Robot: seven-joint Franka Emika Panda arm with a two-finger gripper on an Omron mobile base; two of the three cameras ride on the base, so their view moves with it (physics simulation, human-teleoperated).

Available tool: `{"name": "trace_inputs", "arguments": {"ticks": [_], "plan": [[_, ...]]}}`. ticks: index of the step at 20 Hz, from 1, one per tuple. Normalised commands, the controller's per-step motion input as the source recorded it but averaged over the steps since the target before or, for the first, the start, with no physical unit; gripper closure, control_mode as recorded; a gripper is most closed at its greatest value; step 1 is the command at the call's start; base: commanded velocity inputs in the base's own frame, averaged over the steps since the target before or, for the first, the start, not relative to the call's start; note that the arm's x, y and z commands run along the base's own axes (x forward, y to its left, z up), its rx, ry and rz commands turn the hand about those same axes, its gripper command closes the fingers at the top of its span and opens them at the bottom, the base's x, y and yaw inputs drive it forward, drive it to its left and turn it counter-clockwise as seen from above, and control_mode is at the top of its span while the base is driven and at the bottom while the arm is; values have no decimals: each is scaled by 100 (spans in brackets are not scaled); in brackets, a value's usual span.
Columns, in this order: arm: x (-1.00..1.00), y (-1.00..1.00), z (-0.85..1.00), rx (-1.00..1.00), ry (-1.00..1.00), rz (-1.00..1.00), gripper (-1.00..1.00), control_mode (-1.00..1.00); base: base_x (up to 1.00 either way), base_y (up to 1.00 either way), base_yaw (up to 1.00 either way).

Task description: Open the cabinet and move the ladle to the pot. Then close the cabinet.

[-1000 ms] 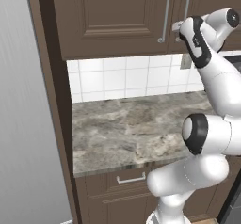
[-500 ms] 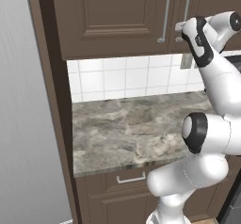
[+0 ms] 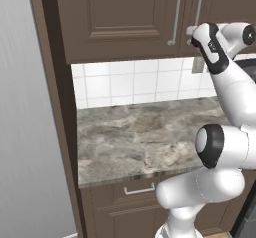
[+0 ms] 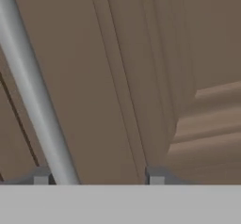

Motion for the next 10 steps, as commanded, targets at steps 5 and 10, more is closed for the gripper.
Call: {"name": "trace_inputs", "arguments": {"ticks": [5, 10], "plan": [[-42, -64, 5, -5, -15, 0, 100, -100, 0, 0, 0], [-75, -71, 21, -2, -10, 0, 100, -100, 0, 0, 0]]}}
